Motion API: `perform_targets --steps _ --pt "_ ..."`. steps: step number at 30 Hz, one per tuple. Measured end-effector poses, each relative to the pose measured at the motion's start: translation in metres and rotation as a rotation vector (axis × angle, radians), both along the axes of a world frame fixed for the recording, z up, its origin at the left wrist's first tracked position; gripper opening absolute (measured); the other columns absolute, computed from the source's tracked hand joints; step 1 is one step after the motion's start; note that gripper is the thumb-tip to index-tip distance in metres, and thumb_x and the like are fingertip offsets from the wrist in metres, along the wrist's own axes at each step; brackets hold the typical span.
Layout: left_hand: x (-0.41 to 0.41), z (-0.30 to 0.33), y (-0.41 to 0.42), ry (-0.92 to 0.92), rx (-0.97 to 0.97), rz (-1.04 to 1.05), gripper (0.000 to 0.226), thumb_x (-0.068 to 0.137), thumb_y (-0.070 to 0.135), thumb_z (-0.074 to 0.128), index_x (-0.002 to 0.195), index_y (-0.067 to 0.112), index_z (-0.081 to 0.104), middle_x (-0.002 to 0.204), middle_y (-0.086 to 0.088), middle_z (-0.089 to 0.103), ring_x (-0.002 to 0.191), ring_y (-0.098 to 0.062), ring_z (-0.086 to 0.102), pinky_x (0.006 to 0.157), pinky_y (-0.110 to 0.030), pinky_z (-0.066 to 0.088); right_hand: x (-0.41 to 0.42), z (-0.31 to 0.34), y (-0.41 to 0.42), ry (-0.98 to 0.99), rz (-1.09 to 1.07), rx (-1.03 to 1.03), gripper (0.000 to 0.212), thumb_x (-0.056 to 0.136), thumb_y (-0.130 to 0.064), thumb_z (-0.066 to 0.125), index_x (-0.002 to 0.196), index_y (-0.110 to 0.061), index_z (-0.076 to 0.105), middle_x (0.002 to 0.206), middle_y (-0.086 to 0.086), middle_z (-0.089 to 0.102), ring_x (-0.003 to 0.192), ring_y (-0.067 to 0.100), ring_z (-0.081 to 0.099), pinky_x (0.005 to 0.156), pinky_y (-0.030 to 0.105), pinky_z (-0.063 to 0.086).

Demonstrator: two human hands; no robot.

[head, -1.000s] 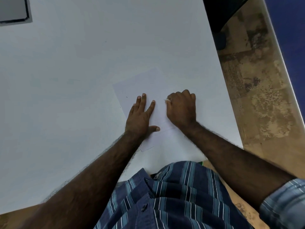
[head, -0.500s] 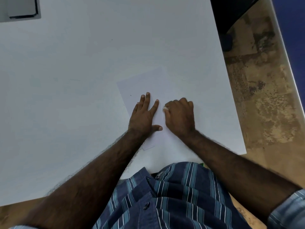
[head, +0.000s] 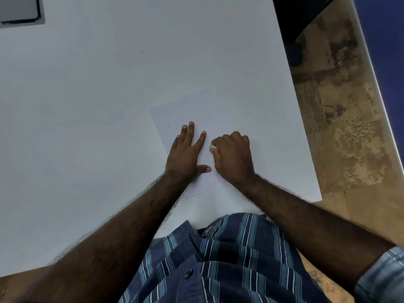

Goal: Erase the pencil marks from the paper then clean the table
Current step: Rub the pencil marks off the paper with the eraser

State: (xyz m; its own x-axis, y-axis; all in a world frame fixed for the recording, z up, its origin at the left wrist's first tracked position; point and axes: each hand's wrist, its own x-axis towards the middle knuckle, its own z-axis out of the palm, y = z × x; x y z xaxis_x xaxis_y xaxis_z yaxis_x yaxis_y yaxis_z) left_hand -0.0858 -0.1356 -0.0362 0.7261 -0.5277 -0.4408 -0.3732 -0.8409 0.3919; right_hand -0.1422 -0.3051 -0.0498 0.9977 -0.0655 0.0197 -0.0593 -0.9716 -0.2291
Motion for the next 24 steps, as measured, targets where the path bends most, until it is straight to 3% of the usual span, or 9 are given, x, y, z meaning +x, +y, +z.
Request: perform_targets --steps 6,11,16,20,24 --pt "0.001 0.003 -0.002 0.009 0.012 0.005 0.116 0.083 0.062 0.074 0.165 0.026 0.0 0.169 -0.01 -0.024 0.157 -0.029 -0.018 0.127 -0.043 0.002 0.035 0.001 -0.021 -0.04 -0.17 0.0 0.017 0.099 -0.032 0.064 0.098 -0.018 0.074 0.09 0.0 0.073 0.091 0.031 0.061 0.079 0.044 0.04" --pt "0.0 0.004 -0.003 0.015 0.032 0.012 0.117 0.083 0.062 0.074 0.165 0.027 -0.002 0.169 -0.009 -0.025 0.157 -0.028 -0.019 0.128 -0.043 0.002 0.045 0.013 -0.028 0.107 -0.35 0.216 0.018 0.101 -0.036 0.067 0.106 -0.021 0.077 0.105 -0.002 0.079 0.11 0.033 0.062 0.095 0.046 0.045" --pt "0.001 0.006 -0.004 0.019 0.022 0.02 0.117 0.082 0.06 0.077 0.165 0.025 0.002 0.169 -0.01 -0.024 0.157 -0.029 -0.018 0.129 -0.044 0.003 0.017 0.018 -0.033 0.132 -0.253 0.233 0.016 0.098 -0.032 0.073 0.107 -0.02 0.079 0.106 -0.001 0.08 0.107 0.034 0.065 0.095 0.048 0.051" --pt "0.003 0.007 -0.007 0.018 0.025 0.037 0.115 0.081 0.065 0.074 0.165 0.025 0.006 0.17 -0.01 -0.021 0.158 -0.029 -0.017 0.129 -0.045 0.004 -0.001 0.014 -0.034 0.168 -0.185 0.183 0.009 0.098 -0.029 0.072 0.103 -0.024 0.078 0.097 -0.004 0.076 0.1 0.03 0.063 0.086 0.043 0.045" --pt "0.002 0.006 -0.016 0.014 0.05 0.044 0.119 0.079 0.069 0.073 0.165 0.027 0.003 0.169 -0.012 -0.023 0.157 -0.031 -0.019 0.129 -0.047 -0.001 -0.01 0.013 -0.029 0.116 -0.122 0.156 0.008 0.093 -0.019 0.074 0.1 -0.021 0.078 0.094 -0.001 0.074 0.092 0.032 0.063 0.08 0.046 0.05"
